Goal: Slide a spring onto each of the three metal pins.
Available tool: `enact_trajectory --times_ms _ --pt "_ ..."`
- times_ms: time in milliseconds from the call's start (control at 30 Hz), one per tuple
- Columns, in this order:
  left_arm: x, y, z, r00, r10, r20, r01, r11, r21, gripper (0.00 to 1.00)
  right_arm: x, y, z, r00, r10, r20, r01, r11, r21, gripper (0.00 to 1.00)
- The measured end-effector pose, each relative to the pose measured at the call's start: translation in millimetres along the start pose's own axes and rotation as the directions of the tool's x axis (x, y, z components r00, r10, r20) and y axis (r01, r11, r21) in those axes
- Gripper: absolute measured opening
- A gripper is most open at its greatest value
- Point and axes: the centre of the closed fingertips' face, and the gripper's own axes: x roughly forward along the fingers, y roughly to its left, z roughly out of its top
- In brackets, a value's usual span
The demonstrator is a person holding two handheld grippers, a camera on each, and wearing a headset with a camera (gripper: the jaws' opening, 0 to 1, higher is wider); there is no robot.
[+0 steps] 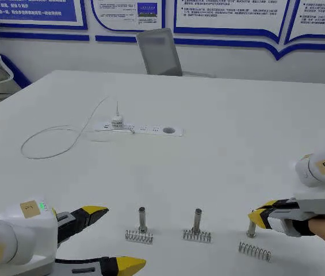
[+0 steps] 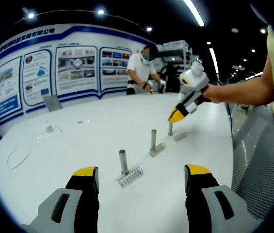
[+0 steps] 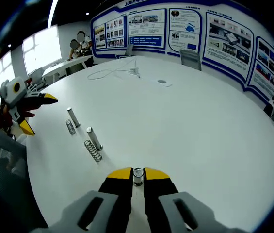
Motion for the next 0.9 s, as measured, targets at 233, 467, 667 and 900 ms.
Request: enact_trajectory --times_ms 233,467,667,900 --pt "-1.1 0.0 -0.8 1.0 0.0 -0.002 0.0 1.0 0.0 0.73 -0.2 1.5 0.9 1.0 0.003 0.004 -0.003 1.0 -0.021 0.1" --pt "-1.2 0.0 0.1 1.0 0.001 0.001 -0.001 1.0 0.001 0.73 -2.9 0.6 1.9 0.9999 0.002 0.011 -0.002 0.999 -0.033 0.12" --pt "-0.4 -0.8 -0.4 1.0 0.0 0.001 0.0 1.0 0.001 0.73 -7.0 -0.8 2.1 0.9998 0.001 0.021 0.0 0.999 -0.039 0.13" --pt "-1.1 -0.4 1.2 1.0 0.002 0.004 -0.002 1.0 0.003 0.73 -14.8 -1.9 2.6 0.9993 -0.001 0.038 0.003 0.999 -0.048 0.15"
